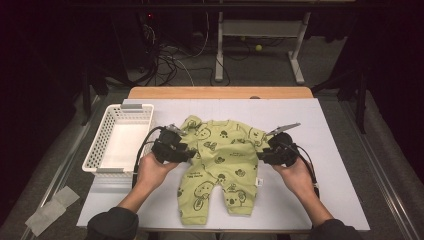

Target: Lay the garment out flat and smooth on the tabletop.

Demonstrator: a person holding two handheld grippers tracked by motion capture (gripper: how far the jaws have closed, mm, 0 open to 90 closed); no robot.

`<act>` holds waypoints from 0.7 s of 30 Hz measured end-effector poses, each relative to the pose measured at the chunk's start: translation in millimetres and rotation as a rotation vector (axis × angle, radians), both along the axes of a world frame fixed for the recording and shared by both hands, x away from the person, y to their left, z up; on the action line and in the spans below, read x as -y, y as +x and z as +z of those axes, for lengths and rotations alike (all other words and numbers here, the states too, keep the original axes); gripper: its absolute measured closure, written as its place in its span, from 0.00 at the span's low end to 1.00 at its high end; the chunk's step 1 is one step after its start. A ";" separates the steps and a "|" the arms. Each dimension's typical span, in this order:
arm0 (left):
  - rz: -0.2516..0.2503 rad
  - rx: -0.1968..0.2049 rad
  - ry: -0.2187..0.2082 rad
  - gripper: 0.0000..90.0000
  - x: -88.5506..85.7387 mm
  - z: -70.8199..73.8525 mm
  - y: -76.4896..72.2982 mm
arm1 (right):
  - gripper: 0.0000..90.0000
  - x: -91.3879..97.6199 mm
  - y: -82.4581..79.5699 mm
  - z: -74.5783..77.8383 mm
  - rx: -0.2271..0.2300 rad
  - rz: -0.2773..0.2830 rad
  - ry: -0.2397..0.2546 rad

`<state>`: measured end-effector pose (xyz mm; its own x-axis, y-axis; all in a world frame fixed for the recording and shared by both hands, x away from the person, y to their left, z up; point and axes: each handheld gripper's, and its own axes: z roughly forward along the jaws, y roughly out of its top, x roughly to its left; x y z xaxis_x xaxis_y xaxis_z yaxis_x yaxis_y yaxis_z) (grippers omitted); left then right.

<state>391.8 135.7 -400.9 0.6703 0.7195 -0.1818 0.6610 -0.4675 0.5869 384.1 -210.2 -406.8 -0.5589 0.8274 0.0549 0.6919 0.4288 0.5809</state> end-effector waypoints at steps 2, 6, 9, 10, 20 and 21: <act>0.005 -0.002 -0.012 0.57 2.2 0.4 8.4 | 0.73 3.5 6.1 -2.0 -0.009 -0.014 0.005; 0.021 -0.008 0.003 0.56 7.5 0.2 26.7 | 0.73 6.8 18.0 -4.5 -0.009 -0.028 0.015; 0.039 -0.020 0.023 0.55 11.6 -1.2 41.8 | 0.72 7.8 27.7 -4.7 -0.004 -0.038 0.031; 0.045 -0.027 0.029 0.55 13.0 -2.2 46.7 | 0.72 7.2 31.2 -5.4 0.000 -0.035 0.026; 0.080 -0.056 0.054 0.55 24.3 -14.9 77.5 | 0.73 -11.8 61.3 -2.9 -0.007 -0.074 0.010; 0.080 -0.062 0.063 0.55 25.5 -16.9 79.1 | 0.73 -15.9 65.0 -3.1 -0.012 -0.067 0.006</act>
